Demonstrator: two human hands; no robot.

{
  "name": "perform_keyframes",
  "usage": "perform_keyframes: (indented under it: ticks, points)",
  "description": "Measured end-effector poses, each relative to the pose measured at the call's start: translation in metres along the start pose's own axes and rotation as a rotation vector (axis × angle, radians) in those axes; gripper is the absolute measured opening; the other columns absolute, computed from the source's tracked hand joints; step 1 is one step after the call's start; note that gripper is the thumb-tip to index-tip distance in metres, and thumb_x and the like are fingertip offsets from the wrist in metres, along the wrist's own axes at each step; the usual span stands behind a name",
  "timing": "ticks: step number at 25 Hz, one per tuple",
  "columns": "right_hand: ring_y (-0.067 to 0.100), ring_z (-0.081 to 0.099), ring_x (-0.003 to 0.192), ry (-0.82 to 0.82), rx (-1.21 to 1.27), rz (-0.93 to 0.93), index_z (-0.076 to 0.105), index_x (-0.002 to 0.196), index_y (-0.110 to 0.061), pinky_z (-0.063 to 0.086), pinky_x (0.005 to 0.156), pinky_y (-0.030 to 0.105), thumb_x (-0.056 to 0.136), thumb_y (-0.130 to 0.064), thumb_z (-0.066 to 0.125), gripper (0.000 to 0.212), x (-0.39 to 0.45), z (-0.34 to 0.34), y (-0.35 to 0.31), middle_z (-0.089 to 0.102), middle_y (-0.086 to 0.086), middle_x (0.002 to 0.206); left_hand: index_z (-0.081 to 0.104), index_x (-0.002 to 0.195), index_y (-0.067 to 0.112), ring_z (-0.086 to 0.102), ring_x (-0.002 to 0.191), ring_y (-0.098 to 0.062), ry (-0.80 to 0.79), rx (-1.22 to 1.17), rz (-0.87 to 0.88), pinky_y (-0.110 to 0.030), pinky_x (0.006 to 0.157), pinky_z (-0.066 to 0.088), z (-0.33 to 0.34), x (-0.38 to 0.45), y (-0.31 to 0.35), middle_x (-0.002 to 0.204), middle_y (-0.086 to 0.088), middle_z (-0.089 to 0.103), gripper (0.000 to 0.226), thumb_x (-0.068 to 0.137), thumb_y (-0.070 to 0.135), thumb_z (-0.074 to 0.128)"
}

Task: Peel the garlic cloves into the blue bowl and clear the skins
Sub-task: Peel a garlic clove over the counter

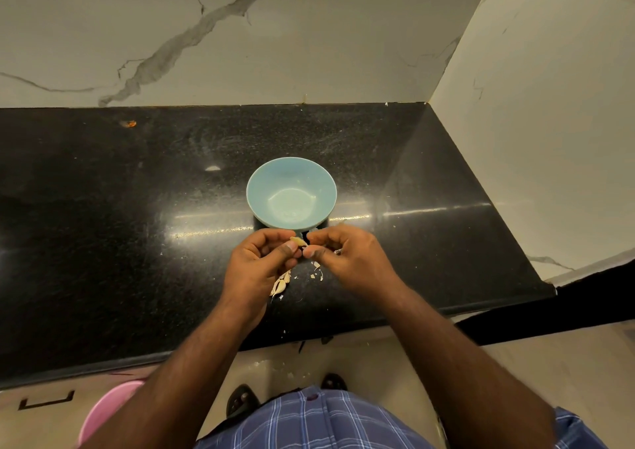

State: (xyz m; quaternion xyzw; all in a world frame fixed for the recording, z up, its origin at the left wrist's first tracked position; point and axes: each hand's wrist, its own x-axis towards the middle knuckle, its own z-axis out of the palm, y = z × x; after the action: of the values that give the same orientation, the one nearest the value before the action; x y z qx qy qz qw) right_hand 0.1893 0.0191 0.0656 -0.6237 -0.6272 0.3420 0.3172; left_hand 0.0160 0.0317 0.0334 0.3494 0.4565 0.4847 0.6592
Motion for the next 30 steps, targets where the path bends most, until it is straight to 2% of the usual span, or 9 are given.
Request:
perform_keyframes:
  ticks: [4,6,10,13,16,21,26,30]
  points:
    - [0.005,0.070,0.080,0.080,0.014,-0.025,0.078,0.098,-0.020,0.061,0.075,0.030,0.094,-0.024,0.071,0.010,0.000,0.012,0.001,0.075,-0.010,0.084,0.072,0.097,0.008,0.064,0.073,-0.019,-0.031,0.008,-0.014,-0.024,0.069,0.057,-0.002,0.000,0.001,0.090,-0.018,0.073,0.022,0.077,0.017,0.077]
    - [0.006,0.068,0.075,0.072,0.052,0.016,0.076,0.092,-0.020,0.059,0.071,0.031,0.094,-0.022,0.071,0.006,0.001,0.013,0.000,0.072,-0.009,0.078,0.072,0.097,0.006,0.068,0.072,-0.017,-0.016,0.027,0.018,-0.024,0.068,0.056,-0.003,0.000,0.000,0.089,-0.018,0.074,0.022,0.077,0.015,0.077]
    - [0.007,0.063,0.062,0.024,0.370,0.237,0.073,0.081,-0.015,0.051,0.061,0.027,0.093,-0.010,0.069,0.014,0.004,0.016,-0.005,0.069,-0.001,0.066,0.072,0.096,0.000,0.075,0.087,-0.028,-0.022,0.017,0.094,-0.029,0.077,0.060,-0.002,-0.004,-0.002,0.094,-0.023,0.076,0.020,0.078,0.008,0.076]
    - [0.013,0.065,0.066,-0.042,0.604,0.422,0.073,0.084,-0.009,0.050,0.061,0.026,0.094,-0.006,0.067,0.011,0.006,0.011,-0.011,0.073,0.005,0.073,0.073,0.097,0.000,0.075,0.091,-0.030,-0.025,0.006,0.110,-0.030,0.078,0.060,-0.003,-0.005,-0.002,0.097,-0.023,0.076,0.013,0.084,0.000,0.073]
    - [0.013,0.065,0.065,-0.093,0.710,0.506,0.074,0.089,-0.008,0.049,0.062,0.027,0.094,-0.007,0.068,0.008,0.004,0.008,-0.014,0.074,0.007,0.077,0.071,0.098,-0.001,0.075,0.087,-0.025,-0.019,-0.051,0.073,-0.028,0.076,0.060,-0.001,-0.004,-0.001,0.095,-0.019,0.077,0.014,0.086,-0.010,0.067]
    - [0.013,0.062,0.059,-0.094,0.729,0.531,0.071,0.087,-0.007,0.048,0.059,0.027,0.095,-0.005,0.063,0.012,0.004,0.007,-0.014,0.069,0.006,0.070,0.072,0.096,0.000,0.074,0.088,-0.024,-0.019,-0.049,0.013,-0.025,0.079,0.061,0.001,-0.003,0.000,0.094,-0.017,0.077,0.015,0.083,-0.008,0.070]
    - [0.013,0.058,0.058,-0.073,0.640,0.537,0.069,0.085,-0.007,0.046,0.055,0.025,0.096,-0.008,0.061,0.014,0.004,0.011,-0.015,0.063,0.005,0.068,0.076,0.094,0.004,0.074,0.096,-0.035,-0.027,0.125,0.067,-0.040,0.090,0.060,-0.003,-0.002,0.002,0.096,-0.018,0.078,0.017,0.081,-0.008,0.075]
    - [0.013,0.058,0.058,-0.076,0.637,0.588,0.068,0.087,-0.008,0.045,0.056,0.026,0.098,-0.011,0.059,0.014,0.005,0.012,-0.015,0.063,0.004,0.069,0.075,0.096,0.005,0.075,0.095,-0.029,-0.025,0.187,0.105,-0.036,0.088,0.061,-0.003,-0.004,0.003,0.096,-0.015,0.078,0.020,0.081,-0.008,0.076]
